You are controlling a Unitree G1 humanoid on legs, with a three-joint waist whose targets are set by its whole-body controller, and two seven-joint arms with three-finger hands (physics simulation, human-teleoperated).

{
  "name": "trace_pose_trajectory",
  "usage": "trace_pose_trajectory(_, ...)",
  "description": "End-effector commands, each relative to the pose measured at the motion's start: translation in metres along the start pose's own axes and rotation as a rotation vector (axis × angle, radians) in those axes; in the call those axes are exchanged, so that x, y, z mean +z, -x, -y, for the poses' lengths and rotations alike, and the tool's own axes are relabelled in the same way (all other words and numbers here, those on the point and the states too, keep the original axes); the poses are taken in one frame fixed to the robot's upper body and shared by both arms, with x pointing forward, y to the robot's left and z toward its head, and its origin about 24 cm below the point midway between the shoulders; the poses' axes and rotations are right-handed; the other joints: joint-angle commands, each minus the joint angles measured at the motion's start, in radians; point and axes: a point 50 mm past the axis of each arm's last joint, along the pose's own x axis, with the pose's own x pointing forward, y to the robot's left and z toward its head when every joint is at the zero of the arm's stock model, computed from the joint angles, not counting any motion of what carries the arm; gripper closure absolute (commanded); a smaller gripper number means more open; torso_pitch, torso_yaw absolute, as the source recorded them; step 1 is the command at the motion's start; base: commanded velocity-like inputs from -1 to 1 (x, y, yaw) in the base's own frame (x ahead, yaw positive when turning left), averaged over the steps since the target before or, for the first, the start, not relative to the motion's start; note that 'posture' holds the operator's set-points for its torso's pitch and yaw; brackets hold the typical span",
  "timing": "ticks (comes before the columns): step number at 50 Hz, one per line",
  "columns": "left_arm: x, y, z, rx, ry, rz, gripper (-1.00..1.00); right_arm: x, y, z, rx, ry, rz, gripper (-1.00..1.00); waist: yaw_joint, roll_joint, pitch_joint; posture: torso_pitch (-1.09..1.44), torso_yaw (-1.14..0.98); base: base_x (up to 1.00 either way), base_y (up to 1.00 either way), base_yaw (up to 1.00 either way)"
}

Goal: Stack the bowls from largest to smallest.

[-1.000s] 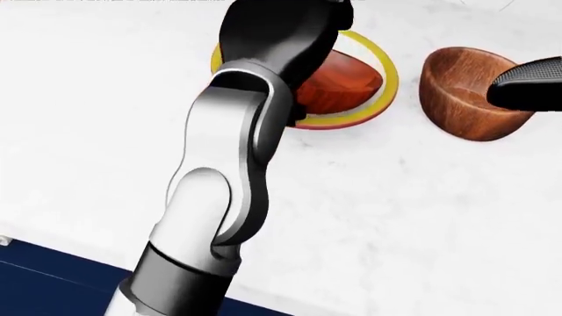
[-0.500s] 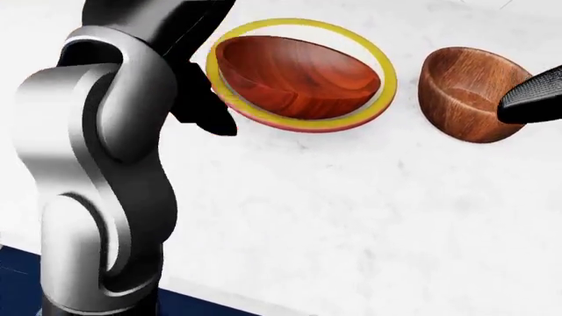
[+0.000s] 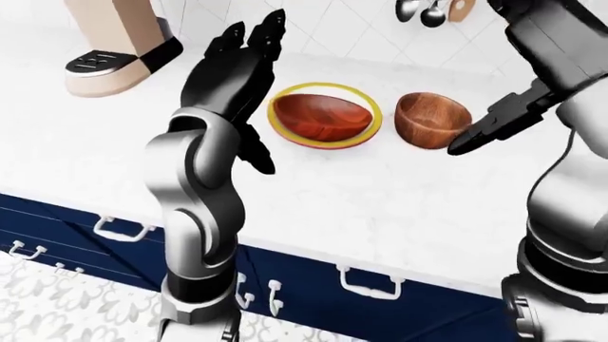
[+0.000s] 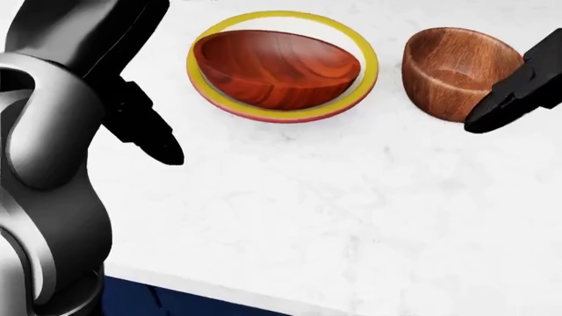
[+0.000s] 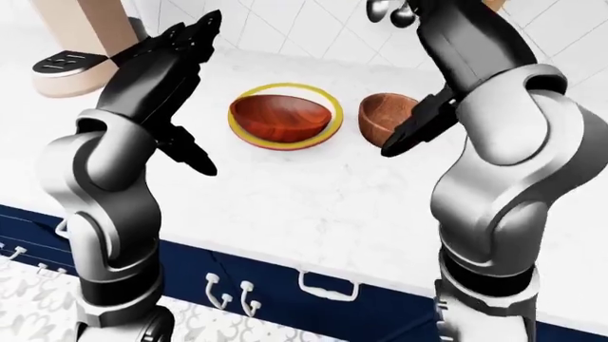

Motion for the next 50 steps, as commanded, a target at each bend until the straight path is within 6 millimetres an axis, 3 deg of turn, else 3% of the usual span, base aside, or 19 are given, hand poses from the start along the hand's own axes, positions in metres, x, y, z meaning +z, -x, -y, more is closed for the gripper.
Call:
trace_pose_trajectory(1,0.004,0.003,-0.013,0.069,-0.005,0.024,-1.00,0.004,0.001,0.008,-0.049,0.119,-0.010,-1.00,-0.002,0.001,-0.028,0.00,0.00,0.00,0.00,0.00)
trace_pose_trajectory(13,-0.002,0.004,-0.008,0.064,-0.004,0.013,-1.00,0.003,-0.010,-0.020,0.063,0.164,-0.036,-1.00,-0.013,0.019,-0.042,0.00,0.00,0.00,0.00,0.00)
trace_pose_trajectory(33,-0.006,0.006,-0.007,0.065,-0.003,0.012,-1.00,-0.004,-0.025,-0.052,0.147,0.225,-0.074,-1.00,-0.016,0.019,-0.043,0.00,0.00,0.00,0.00,0.00)
trace_pose_trajectory(50,-0.008,0.007,-0.005,0.056,-0.005,0.013,-1.00,-0.015,-0.053,-0.068,0.207,0.273,-0.148,-0.85,-0.015,0.021,-0.046,0.00,0.00,0.00,0.00,0.00)
